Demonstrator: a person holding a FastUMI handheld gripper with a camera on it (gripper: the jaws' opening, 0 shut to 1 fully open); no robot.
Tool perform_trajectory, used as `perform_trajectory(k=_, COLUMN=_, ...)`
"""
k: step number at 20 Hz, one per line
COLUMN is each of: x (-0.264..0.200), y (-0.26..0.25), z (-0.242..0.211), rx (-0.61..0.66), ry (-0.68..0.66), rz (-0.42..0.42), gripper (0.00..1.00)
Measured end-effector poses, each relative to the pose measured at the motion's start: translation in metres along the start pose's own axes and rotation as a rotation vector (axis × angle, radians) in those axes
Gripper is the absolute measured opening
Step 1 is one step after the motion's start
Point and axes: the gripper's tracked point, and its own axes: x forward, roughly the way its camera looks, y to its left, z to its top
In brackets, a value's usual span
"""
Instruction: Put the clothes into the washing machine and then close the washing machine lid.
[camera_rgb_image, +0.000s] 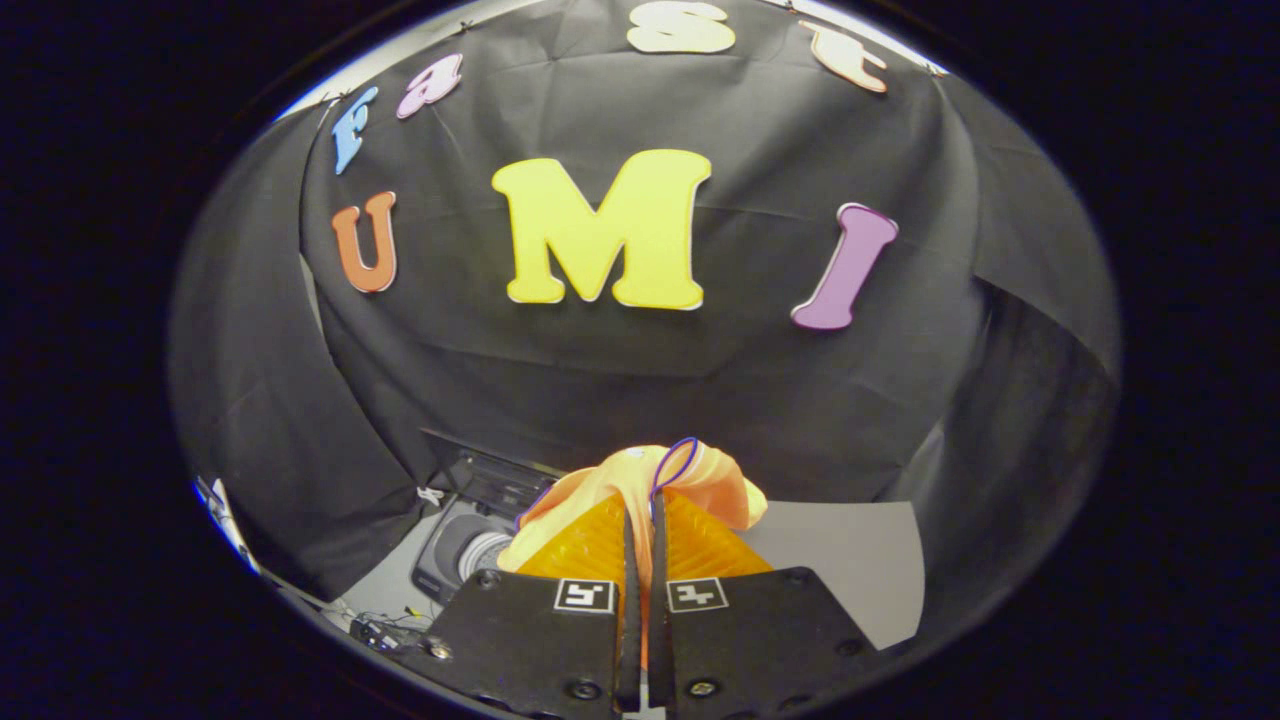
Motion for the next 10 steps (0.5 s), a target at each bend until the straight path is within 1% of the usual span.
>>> perform_trajectory(k=10, x=0.037, y=0.086, z=0.001, rx=-0.043, ry=0.027, rz=0.13, gripper=0.06)
